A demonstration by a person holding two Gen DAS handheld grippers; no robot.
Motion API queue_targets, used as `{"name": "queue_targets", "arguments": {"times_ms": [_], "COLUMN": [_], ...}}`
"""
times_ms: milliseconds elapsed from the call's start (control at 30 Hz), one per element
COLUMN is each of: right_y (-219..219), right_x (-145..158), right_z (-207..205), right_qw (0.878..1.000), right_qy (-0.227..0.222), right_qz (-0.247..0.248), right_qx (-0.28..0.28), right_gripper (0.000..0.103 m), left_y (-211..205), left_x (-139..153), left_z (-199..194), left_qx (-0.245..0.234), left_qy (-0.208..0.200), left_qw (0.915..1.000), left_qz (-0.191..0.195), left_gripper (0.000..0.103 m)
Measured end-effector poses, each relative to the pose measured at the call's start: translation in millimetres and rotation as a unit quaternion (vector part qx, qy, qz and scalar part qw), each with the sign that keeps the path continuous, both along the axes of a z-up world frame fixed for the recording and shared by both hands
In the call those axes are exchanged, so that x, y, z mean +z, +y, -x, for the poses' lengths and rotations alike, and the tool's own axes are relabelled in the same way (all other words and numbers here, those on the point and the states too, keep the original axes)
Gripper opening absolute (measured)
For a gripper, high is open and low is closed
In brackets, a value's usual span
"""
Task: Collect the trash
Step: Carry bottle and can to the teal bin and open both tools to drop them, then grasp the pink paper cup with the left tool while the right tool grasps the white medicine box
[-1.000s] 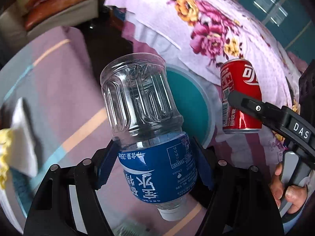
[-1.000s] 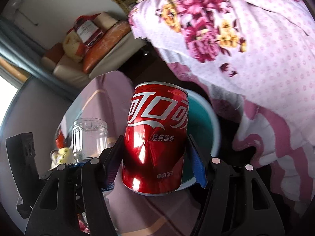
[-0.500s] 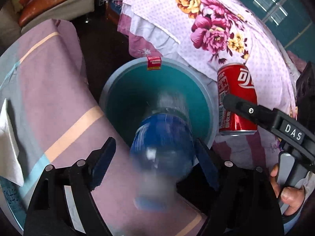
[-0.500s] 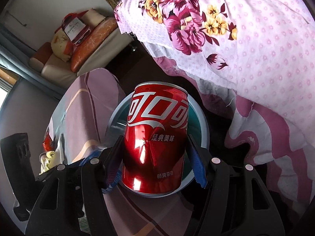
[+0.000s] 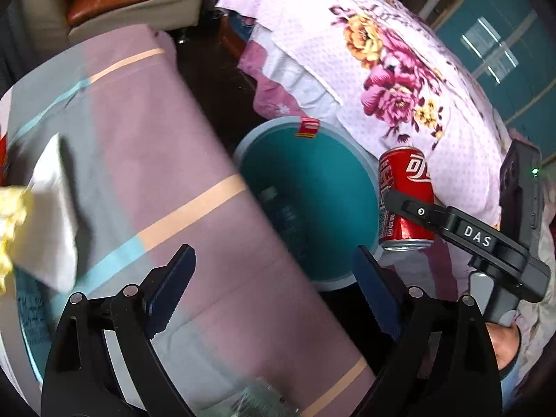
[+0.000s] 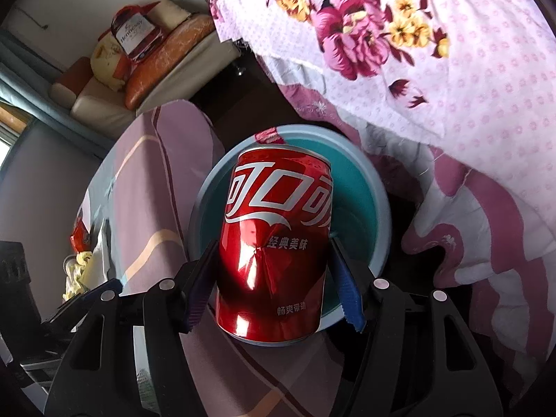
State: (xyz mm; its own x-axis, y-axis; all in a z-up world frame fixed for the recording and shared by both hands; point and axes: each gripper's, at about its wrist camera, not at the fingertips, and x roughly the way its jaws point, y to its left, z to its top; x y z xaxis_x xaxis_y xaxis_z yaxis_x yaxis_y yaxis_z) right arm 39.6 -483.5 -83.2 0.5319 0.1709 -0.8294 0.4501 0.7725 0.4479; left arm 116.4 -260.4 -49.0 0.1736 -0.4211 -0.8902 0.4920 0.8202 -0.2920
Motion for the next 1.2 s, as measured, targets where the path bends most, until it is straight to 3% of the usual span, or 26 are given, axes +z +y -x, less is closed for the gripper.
{"name": "queue_targets", "arguments": {"times_ms": [133,367,700,933,1200], "right_y": [12.5,36.6,86.5,143.2,230.6], "right_x": [0.8,15.8,34.6,55.7,67.5], "right_z": [-4.3,-5.6,-7.2,-12.5,-33.0], "right_qw": [1.0,0.999,0.997,0.992,0.976], "right_qy": [0.013,0.012,0.02,0.02,0.036], "right_qz": [-0.001,0.012,0.02,0.043,0.062], "right_qx": [0.013,0.028,0.069,0.118,0.206], "right_gripper": [0.061,0.073,0.074,0.083,0.083], "left_y": [18.4,44.2,113.3,181.3,259.6], "left_x": [4.3,14.6,35.9,49.6,60.0], "left_z": [1.3,11.0,24.0,29.8,40.3], "left_qx": [0.016,0.028,0.07,0.126,0.187], "left_qy": [0.004,-0.004,-0.023,-0.038,-0.063], "left_qw": [0.9998,0.9994,0.9967,0.9901,0.9788], "left_qz": [0.012,0.022,0.035,0.048,0.055], "left_gripper": [0.092,0.092,0.092,0.092,0.095]}}
